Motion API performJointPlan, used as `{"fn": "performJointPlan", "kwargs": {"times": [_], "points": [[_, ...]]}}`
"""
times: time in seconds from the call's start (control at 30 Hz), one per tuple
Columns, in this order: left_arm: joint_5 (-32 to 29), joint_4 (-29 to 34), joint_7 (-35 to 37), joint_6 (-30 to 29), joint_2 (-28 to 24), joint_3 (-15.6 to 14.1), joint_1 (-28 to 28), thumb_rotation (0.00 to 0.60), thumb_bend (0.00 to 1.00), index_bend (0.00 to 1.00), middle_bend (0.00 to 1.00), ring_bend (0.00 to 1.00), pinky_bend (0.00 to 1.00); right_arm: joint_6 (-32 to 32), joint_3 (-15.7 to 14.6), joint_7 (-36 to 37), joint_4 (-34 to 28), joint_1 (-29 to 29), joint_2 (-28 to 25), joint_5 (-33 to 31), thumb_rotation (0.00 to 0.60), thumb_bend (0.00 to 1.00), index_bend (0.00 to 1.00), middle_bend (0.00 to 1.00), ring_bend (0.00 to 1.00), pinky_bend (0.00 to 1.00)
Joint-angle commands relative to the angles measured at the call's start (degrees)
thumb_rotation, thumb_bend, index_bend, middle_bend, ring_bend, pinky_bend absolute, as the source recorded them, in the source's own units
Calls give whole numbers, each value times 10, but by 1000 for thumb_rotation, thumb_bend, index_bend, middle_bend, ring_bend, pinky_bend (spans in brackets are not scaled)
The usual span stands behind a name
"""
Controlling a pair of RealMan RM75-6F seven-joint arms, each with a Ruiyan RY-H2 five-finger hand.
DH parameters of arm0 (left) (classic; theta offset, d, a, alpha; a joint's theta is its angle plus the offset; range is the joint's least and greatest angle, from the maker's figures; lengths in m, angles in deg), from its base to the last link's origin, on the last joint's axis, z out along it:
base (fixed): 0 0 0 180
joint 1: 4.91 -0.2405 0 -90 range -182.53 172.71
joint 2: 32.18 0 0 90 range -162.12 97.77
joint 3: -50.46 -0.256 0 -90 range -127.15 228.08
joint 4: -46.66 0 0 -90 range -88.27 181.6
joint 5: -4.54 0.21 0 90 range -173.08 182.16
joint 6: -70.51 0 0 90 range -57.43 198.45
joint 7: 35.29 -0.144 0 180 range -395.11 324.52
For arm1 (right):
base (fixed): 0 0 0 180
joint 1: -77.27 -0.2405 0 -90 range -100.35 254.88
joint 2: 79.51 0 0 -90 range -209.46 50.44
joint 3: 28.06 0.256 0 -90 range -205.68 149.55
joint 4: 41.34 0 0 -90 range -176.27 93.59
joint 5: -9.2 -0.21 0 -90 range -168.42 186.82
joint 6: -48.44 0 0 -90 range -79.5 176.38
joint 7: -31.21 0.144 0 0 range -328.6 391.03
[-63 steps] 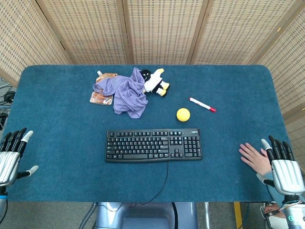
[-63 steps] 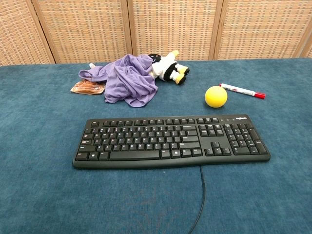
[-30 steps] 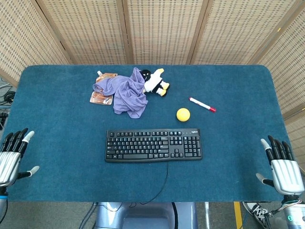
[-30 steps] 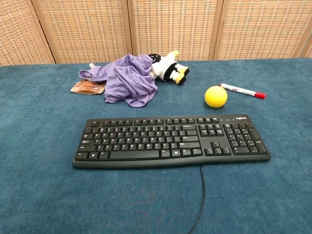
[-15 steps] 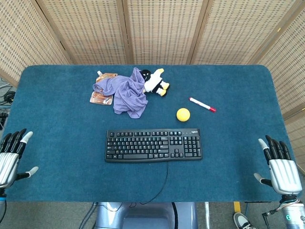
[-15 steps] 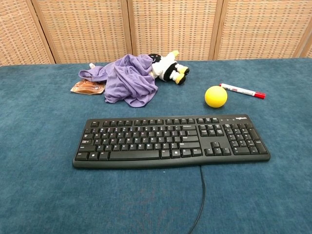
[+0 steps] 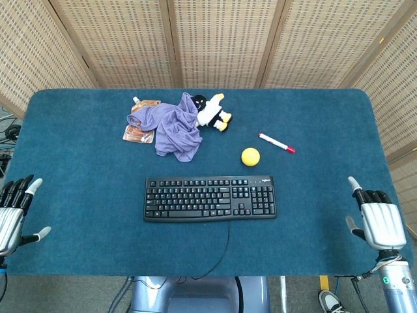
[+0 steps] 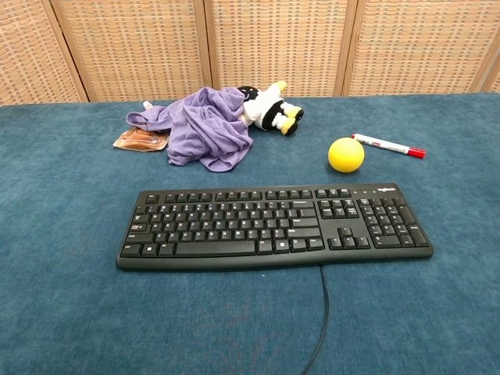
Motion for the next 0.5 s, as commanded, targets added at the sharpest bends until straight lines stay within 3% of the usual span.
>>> {"fn": "performJointPlan", "kwargs": {"times": [0.03, 0.27, 0.5], "points": [[0, 0, 0, 1, 0, 0, 1, 600, 35, 0, 0, 0, 0, 22, 5, -13, -12, -13, -7, -12, 600, 530, 85, 528, 466, 371], [3, 0, -2, 4, 2, -3, 2, 600, 34, 0, 0, 0, 0, 100, 13, -47, -49, -60, -20, -61, 600, 753, 110, 655, 581, 398], [4, 0, -1, 4, 2, -3, 2, 600, 34, 0, 0, 0, 0, 143, 23, -90, -74, -101, -9, -104, 600, 880, 112, 698, 620, 429]]}}
